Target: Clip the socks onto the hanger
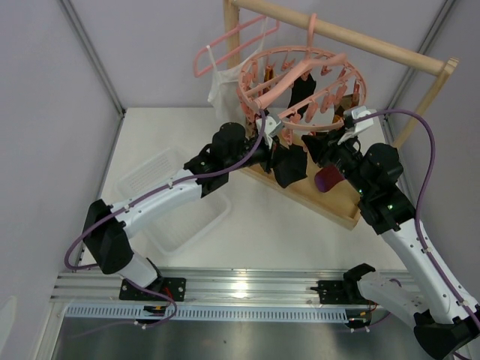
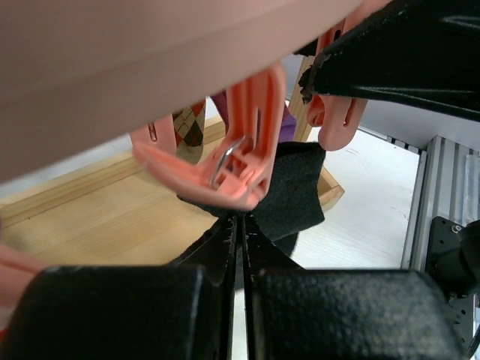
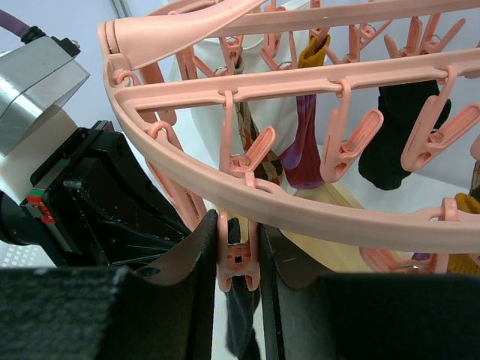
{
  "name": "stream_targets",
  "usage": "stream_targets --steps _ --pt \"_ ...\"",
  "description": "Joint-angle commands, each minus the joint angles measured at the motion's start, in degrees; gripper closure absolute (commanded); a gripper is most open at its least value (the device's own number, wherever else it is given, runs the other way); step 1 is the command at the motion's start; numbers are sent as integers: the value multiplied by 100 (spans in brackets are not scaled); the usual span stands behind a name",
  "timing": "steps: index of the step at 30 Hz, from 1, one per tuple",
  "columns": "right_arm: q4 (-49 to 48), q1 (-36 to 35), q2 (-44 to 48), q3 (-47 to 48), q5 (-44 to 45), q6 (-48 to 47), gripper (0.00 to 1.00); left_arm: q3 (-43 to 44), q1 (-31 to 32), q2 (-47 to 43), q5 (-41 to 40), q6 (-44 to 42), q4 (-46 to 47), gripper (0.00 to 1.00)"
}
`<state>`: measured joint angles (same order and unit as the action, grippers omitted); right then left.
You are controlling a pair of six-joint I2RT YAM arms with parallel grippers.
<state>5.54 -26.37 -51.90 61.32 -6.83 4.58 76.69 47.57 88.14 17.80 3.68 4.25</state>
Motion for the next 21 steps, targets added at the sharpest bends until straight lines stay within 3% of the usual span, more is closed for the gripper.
stream_targets --steps 1,21 --pt "-18 27 84 187 -170 87 99 303 68 46 109 159 295 99" --pt "-44 62 31 82 -275 122 98 338 77 37 302 625 656 99"
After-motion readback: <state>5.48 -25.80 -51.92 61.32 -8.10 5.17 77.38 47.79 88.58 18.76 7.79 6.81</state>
